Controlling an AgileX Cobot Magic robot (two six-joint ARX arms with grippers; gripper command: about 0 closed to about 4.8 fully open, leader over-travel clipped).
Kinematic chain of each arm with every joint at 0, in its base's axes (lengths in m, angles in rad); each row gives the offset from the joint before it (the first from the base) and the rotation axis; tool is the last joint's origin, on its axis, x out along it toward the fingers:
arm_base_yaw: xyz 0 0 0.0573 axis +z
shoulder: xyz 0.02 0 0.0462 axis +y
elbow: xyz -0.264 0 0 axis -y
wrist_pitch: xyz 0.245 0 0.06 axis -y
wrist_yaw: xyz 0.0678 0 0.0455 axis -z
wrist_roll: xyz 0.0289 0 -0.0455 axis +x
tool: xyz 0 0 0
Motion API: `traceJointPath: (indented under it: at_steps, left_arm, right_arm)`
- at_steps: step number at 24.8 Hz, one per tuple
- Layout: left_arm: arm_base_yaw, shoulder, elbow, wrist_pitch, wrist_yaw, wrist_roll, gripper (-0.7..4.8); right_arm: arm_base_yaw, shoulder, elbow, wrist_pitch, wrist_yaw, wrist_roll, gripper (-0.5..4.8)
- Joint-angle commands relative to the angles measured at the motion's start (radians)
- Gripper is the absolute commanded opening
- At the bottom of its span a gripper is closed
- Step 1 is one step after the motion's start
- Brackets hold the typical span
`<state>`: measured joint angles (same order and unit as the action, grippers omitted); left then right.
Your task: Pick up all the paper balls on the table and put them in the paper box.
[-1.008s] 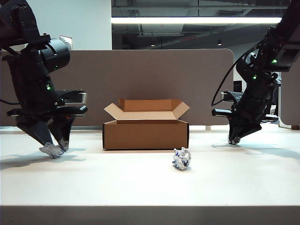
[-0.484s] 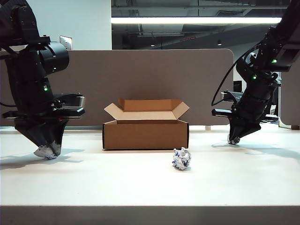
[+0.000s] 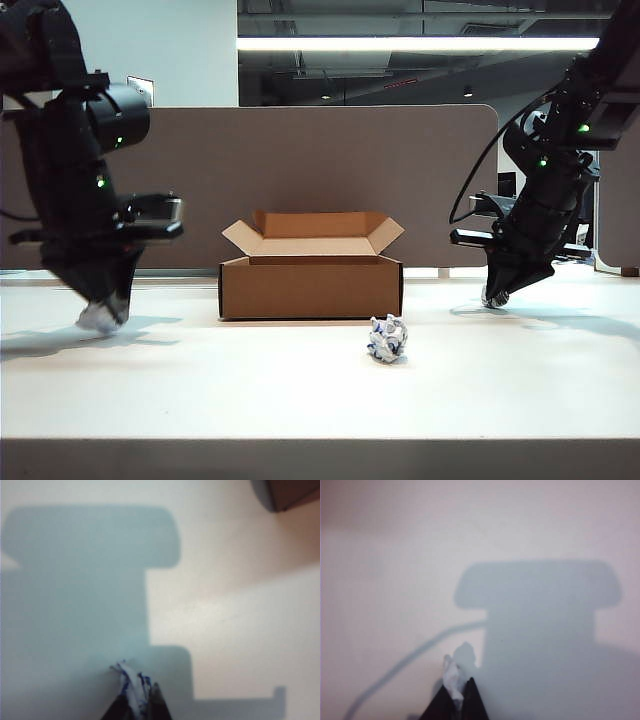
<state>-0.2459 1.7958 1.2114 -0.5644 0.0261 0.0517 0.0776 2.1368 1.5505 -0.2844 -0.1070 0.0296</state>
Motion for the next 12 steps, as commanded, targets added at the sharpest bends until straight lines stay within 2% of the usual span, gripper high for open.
traceJointPath:
  at_steps: [1,3,5,7,9,10,11,12]
  left_arm:
    - [0.001,-0.007,0.111,-0.024,0.046,-0.009,0.16]
    - [0.001,-0.008,0.212,-0.024,0.093,-0.048,0.16]
    - [0.001,-0.006,0.303,0.043,0.195,-0.112,0.16]
    - [0.0,-0.002,0.346,0.221,0.304,-0.263,0.17]
    - [0.0,0.015,0.351,0.33,0.396,-0.382,0.41]
    - [0.0,0.036,0.352,0.364,0.434,-0.438,1.4]
    - [0.0,0.058,0.352,0.364,0.435,-0.45,2.08]
    - [-0.002,0.08,0.352,0.365,0.46,-0.452,2.11]
  right_arm:
    - [0.0,-0.043,0.048,-0.009,-0.02,-0.004,-0.04]
    - [0.0,-0.069,0.095,-0.02,-0.088,-0.003,-0.04]
    - [0.008,-0.092,0.151,-0.023,-0.232,0.04,-0.04]
    - [0.042,-0.094,0.222,-0.032,-0.381,0.13,-0.04]
    - [0.084,-0.094,0.247,-0.034,-0.409,0.131,-0.04]
    - [0.115,-0.094,0.252,-0.034,-0.415,0.131,-0.04]
    - [0.139,-0.09,0.251,-0.041,-0.411,0.131,-0.04]
    - [0.164,-0.082,0.251,-0.053,-0.407,0.127,-0.04]
